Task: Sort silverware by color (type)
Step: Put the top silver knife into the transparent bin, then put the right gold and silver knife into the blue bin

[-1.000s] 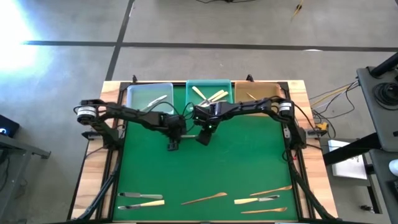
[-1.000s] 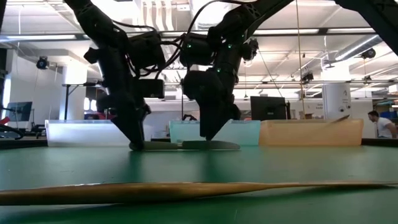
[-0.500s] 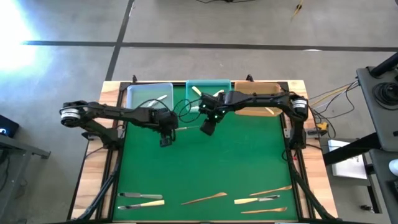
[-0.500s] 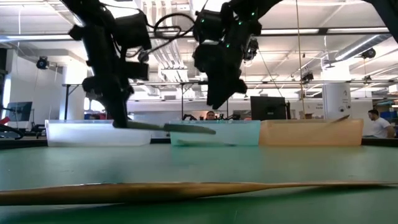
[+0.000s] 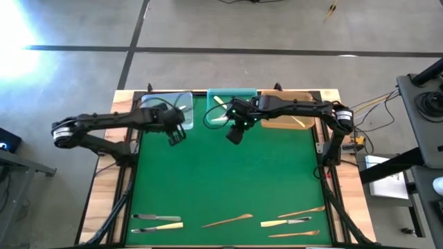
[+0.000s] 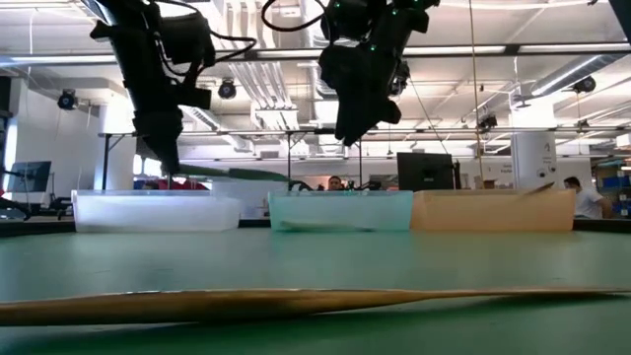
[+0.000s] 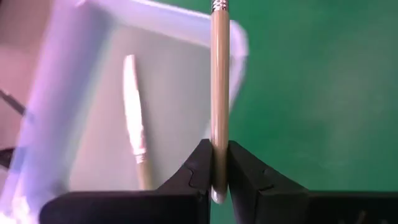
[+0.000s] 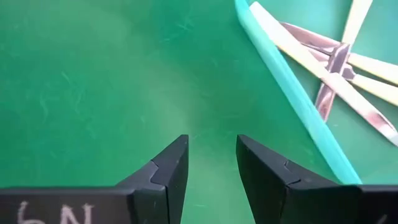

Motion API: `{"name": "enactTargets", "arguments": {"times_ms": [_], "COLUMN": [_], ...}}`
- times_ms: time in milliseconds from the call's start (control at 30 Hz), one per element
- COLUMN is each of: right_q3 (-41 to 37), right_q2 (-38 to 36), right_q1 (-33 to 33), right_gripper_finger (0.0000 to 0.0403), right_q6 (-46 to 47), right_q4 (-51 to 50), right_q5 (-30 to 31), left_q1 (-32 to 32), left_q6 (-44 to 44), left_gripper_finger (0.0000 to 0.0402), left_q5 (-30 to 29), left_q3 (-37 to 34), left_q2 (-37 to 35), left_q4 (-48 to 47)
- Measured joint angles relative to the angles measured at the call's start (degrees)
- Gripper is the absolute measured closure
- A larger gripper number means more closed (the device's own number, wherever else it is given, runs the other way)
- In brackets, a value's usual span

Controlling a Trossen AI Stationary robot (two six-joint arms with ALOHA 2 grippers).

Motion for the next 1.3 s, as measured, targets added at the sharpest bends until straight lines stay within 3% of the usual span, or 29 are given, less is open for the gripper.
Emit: {"name": "enactTargets", "arguments": {"times_ms": [333, 700, 967, 1067, 1133, 1300], "right_q3": [-0.01, -0.11, -0.77, -0.85, -0.87, -0.87], "right_q2": [0.07, 0.07, 0.14, 0.14, 0.14, -0.28], "right_q1": [0.10, 0.10, 0.10, 0.08, 0.20, 3.08], "right_gripper_finger": [0.0276, 0.0282, 0.0278, 0.0278, 0.0278, 0.0279], "right_q6": [0.43, 0.25, -0.13, -0.42, -0.48, -3.05], "right_q4": [-0.39, -1.34, -2.04, -4.43, -7.16, -21.70], "right_q5": [-0.10, 0.02, 0.02, 0.00, -0.08, -0.13], "left_q1": [10.99, 22.04, 23.26, 23.24, 23.22, 22.49], "left_q6": [4.77, 7.52, 7.32, 6.72, 6.11, 1.89], "left_gripper_finger": [0.0389, 0.0363, 0.0365, 0.0364, 0.0364, 0.0363], "left_q5": [-1.46, -4.39, -1.89, 5.49, 14.14, 44.81], "left_q3": [0.00, -0.98, -0.39, 1.87, 3.48, 5.81], "left_q2": [-4.46, -0.17, -2.13, -5.58, -8.46, -15.84], "left_q4": [-1.71, -8.26, -9.10, -9.16, -9.07, -8.84]}}
